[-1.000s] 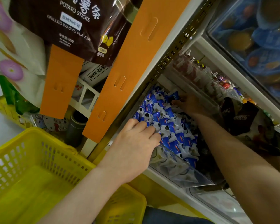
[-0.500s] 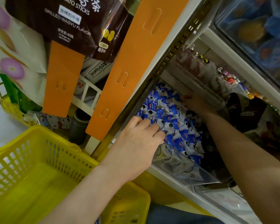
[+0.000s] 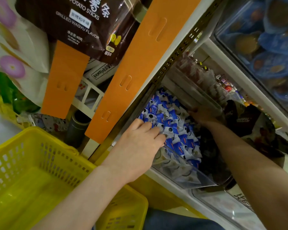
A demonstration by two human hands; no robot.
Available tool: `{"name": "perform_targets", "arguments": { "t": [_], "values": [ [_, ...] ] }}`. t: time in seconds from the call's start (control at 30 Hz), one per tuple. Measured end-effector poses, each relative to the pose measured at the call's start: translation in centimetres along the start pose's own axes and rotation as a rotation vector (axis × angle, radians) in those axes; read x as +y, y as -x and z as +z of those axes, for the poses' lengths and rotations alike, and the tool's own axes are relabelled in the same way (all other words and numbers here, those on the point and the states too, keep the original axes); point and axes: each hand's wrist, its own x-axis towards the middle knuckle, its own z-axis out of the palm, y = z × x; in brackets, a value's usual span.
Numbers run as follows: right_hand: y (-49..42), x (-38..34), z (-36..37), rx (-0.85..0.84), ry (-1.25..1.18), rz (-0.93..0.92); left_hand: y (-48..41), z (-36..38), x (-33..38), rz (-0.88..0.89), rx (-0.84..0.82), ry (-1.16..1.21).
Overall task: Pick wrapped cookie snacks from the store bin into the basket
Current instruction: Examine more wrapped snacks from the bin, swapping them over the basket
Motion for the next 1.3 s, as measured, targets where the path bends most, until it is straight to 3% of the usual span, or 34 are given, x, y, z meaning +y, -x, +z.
{"name": "perform_targets", "arguments": {
  "t": [0.27,0.43,0.6,0.8,0.9,1.0,1.07,1.3],
  "values": [
    [0.2,0.0,-0.2,-0.088,-0.03,0.024,-0.2,0.4,-0.2,0.022,0.004,0.019],
    [0.4,0.0,-0.7,0.076,-0.222,0.082,-0.2,0.2,-0.4,0.024,-0.029,0.049],
    [2.9,-2.8,-2.2,0.409,-0.323,-0.043,0.1,-0.6,-0.1,-0.019,-0.126,0.076],
    [11.8,-5.8,-2.9,0.464,-0.601,-0.351,0.9,-2.0,1.5,-0.283,0.044,0.527],
    [16.5,-6.6,-2.4,0.367,-0.808,-0.48,1.4,-2.9,2.2,-0.485,0.151,0.827],
    [20.5,-7.0,-1.4,0.204,-0.925,-0.613,1.8,-4.0,2.5,-0.675,0.134,1.209],
    [22.1,-7.1,-0.4,0.093,-0.955,-0.654,2.2,-4.3,2.6,-0.735,0.127,1.331],
    [24.0,-8.2,4.1,-0.306,-1.092,-0.479,5.2,-3.9,1.8,-0.83,0.122,0.983]
  ]
}}
